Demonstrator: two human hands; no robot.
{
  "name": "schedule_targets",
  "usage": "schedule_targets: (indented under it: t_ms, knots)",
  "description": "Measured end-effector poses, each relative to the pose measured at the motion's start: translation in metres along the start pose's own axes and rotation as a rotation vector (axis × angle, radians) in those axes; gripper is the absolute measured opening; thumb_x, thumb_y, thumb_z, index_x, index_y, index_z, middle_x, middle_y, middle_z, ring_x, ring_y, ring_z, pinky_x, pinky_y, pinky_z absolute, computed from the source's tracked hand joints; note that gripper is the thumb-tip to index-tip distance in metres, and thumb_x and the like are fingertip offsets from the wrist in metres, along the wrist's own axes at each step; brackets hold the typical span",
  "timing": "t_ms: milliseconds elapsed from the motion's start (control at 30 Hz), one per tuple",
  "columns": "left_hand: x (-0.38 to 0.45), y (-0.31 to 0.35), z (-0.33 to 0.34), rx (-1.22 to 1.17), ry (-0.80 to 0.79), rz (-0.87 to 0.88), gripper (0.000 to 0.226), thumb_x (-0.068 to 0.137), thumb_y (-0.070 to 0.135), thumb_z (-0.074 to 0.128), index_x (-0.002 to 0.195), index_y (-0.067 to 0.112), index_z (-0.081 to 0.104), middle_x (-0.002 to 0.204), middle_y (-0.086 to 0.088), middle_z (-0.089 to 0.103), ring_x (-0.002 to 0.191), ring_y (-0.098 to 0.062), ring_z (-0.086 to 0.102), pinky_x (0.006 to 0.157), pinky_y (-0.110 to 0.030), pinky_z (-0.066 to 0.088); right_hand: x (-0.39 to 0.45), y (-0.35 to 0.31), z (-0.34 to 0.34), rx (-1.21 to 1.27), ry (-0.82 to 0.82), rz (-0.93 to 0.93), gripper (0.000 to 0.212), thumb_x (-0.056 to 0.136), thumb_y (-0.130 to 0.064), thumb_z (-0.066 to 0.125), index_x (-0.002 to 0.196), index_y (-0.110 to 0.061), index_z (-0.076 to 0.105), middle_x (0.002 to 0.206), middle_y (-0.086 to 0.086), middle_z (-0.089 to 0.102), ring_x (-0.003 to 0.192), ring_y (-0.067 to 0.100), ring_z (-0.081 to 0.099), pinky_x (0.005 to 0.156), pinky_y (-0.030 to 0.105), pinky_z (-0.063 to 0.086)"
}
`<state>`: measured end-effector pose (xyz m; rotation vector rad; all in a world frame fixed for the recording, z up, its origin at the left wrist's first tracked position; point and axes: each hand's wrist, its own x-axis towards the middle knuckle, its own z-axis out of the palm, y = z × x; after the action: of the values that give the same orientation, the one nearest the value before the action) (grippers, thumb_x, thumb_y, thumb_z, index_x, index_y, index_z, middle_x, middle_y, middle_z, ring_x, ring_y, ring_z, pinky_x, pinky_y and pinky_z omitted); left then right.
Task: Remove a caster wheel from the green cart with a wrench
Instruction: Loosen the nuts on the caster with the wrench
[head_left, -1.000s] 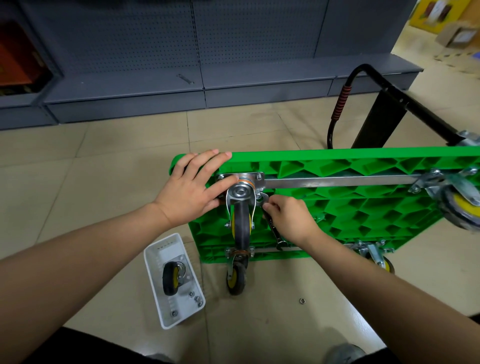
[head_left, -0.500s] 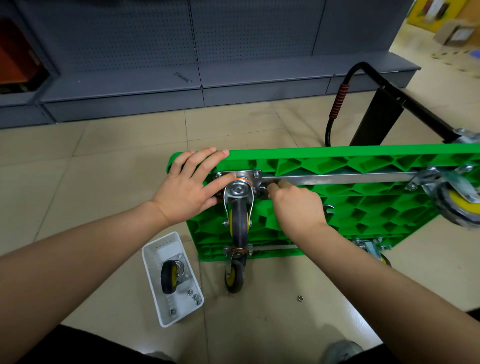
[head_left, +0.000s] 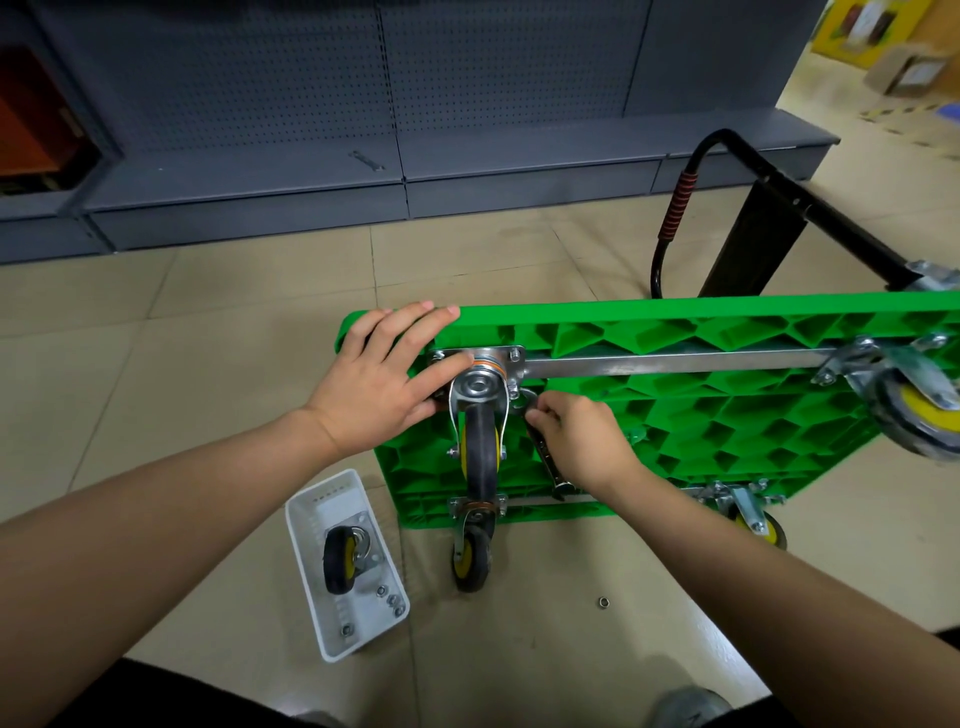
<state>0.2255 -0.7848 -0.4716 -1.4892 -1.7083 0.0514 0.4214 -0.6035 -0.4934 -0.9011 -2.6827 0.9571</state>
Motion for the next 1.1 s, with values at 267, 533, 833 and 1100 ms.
schedule_targets:
  t_ms: [267,533,833,1100]
  knots:
    - [0.0,0.0,0.0,0.004,0.004,0.0,0.066,0.081,0.049,0.075,0.142,0.031,0.055,0.156,-0.014,0.042,0.139,-0.036,0.041,0.109,-0.051,0.03,0.003,-0.004,0.01,0.05,0.054,0.009,0.028,0.1,-0.028,0.057,0.075,-0.014,0.055,0.062,0.003,0.055,0.055,0.019,0.047,0.061,0.04,0.044]
    - [0.0,0.001,0.0,-0.005,0.014,-0.009,0.065,0.082,0.047,0.075,0.141,0.031,0.055,0.156,-0.014,0.042,0.139,-0.037,0.041,0.108,-0.052,0.032,0.001,-0.013,-0.002,-0.173,0.009,-0.103,0.019,0.104,-0.028,0.049,0.093,-0.013,0.055,0.09,0.018,0.067,0.086,0.042,0.061,0.063,0.041,0.042]
    - [0.0,0.001,0.001,0.0,0.006,-0.006,0.067,0.081,0.049,0.076,0.142,0.031,0.054,0.157,-0.014,0.04,0.139,-0.037,0.04,0.108,-0.052,0.031,-0.007,-0.022,-0.03,-0.586,0.05,-0.142,0.017,0.098,-0.008,0.053,0.114,-0.012,0.056,0.109,0.014,0.064,0.097,0.04,0.066,0.065,0.037,0.038]
    - [0.0,0.0,0.001,0.006,0.002,-0.004,0.067,0.081,0.05,0.075,0.142,0.032,0.055,0.157,-0.014,0.04,0.139,-0.037,0.04,0.108,-0.052,0.031,-0.004,0.0,-0.014,-0.059,-0.018,0.033,0.025,0.1,-0.026,0.057,0.079,-0.013,0.055,0.078,0.014,0.062,0.073,0.033,0.052,0.061,0.037,0.035]
